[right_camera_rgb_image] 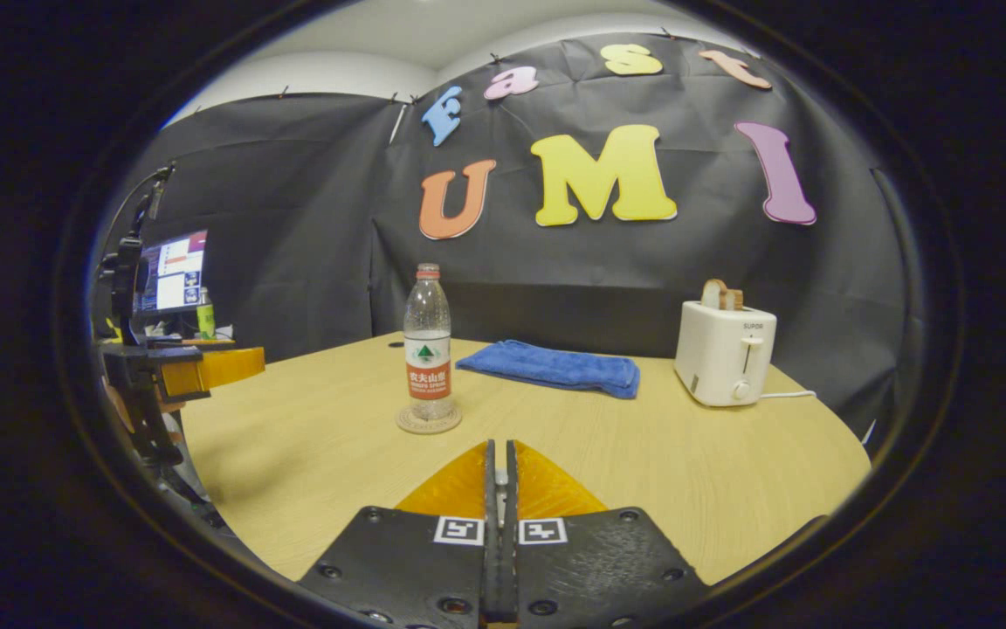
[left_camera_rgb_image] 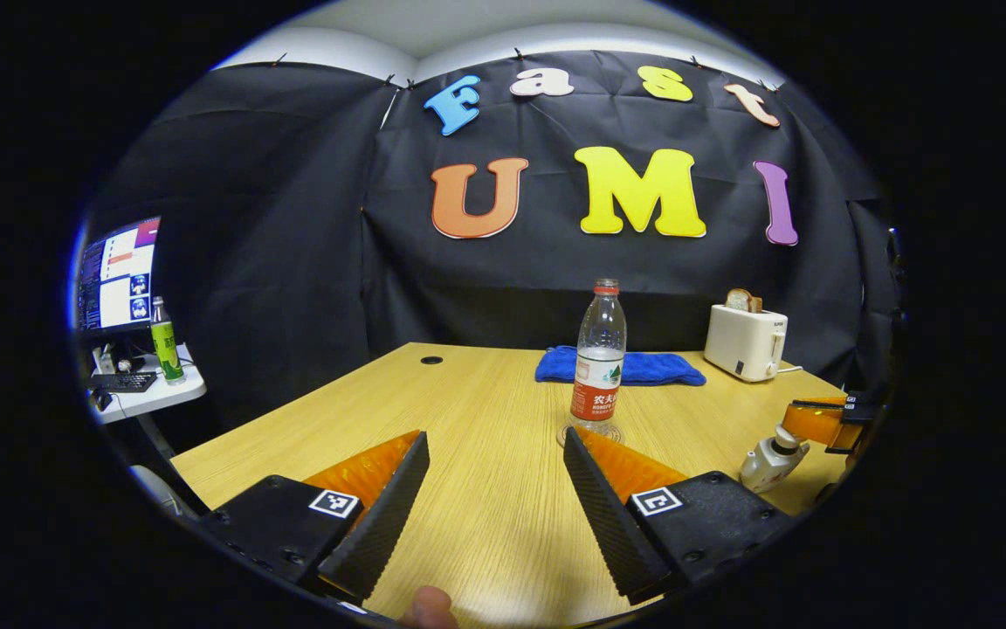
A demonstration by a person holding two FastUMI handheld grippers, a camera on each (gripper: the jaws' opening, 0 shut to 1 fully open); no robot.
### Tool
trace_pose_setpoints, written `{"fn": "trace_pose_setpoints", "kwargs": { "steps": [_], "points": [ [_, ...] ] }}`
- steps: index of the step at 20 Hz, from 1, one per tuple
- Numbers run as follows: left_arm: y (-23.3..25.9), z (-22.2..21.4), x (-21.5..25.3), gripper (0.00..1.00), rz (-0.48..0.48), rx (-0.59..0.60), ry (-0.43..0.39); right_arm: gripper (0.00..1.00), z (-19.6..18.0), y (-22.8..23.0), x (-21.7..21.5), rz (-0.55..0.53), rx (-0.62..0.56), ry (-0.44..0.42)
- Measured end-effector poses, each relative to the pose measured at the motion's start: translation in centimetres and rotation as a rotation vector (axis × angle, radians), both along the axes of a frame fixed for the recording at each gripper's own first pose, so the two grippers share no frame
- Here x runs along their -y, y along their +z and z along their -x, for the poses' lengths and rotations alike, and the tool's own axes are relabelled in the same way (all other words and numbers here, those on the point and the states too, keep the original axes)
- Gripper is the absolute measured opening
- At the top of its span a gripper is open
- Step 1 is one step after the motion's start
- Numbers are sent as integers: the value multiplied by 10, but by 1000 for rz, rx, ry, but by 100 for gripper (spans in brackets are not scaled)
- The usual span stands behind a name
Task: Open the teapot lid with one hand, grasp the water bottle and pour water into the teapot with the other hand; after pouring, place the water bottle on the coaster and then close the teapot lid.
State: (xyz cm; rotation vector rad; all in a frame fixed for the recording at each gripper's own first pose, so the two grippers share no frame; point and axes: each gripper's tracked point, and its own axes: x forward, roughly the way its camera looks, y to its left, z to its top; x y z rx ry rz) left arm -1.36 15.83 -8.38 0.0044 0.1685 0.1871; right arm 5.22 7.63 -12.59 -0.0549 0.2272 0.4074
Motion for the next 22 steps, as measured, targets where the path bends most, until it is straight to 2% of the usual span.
{"fn": "trace_pose_setpoints", "kwargs": {
  "steps": [5, 13, 16, 17, 21, 22],
  "points": [
    [6, 1, 0, 97, 11, 17, 5, 0, 1, -6, 1, -6, -3, -1],
    [16, 2, 10, 98, -22, 38, -19, 0, 0, -15, 4, -6, -12, -8],
    [19, 0, 22, 97, -37, 36, -31, 5, 2, -9, 4, -7, 15, -16],
    [22, 1, 27, 97, -40, 39, -35, 12, 4, 0, 4, -19, 39, -19],
    [37, 2, 54, 97, -28, 66, -61, 89, 6, 41, 28, -64, 132, -108],
    [40, 1, 64, 97, -23, 71, -75, 98, 8, 50, 39, -64, 146, -146]
  ]
}}
